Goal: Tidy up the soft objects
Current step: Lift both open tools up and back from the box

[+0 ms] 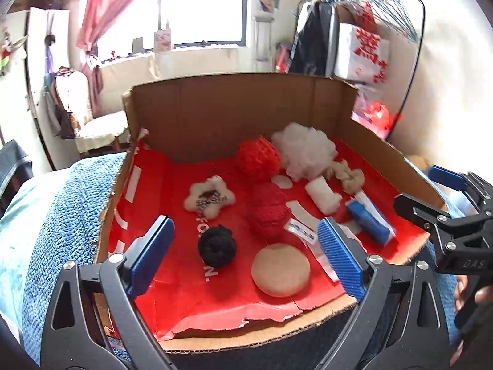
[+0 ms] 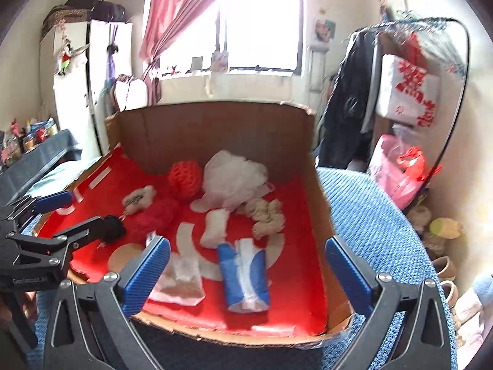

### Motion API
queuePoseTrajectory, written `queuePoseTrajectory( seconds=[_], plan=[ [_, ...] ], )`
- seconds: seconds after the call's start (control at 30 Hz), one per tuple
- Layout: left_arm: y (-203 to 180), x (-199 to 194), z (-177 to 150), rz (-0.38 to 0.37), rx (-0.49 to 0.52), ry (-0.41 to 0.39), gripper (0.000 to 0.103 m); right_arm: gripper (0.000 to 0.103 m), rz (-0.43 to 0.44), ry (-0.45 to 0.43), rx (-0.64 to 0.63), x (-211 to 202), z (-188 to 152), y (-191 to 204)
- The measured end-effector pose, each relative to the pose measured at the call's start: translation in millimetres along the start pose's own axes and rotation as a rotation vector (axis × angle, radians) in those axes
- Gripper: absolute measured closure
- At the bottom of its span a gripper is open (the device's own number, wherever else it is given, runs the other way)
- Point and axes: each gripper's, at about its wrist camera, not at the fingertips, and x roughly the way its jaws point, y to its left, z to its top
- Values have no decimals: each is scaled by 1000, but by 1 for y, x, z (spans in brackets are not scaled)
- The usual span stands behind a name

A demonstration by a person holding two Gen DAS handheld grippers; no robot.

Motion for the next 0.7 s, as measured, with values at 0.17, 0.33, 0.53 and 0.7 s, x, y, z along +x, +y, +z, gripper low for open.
queuePoseTrajectory(
  seconds=[0.17, 0.33, 0.53, 0.7],
  plan=[
    [2, 6, -7, 45, -36, -65, 4, 0, -54, -40, 8, 11, -7, 0],
    [2, 11, -10, 79, -35, -80, 4, 0, -62, -40, 4, 18, -12, 1],
    [2, 15, -14, 83, -37, -61, 4, 0, -62, -33, -9, 22, -13, 6],
    [3, 16, -17, 75, -43, -43, 4, 0, -70, -27, -16, 24, -15, 9]
  ],
)
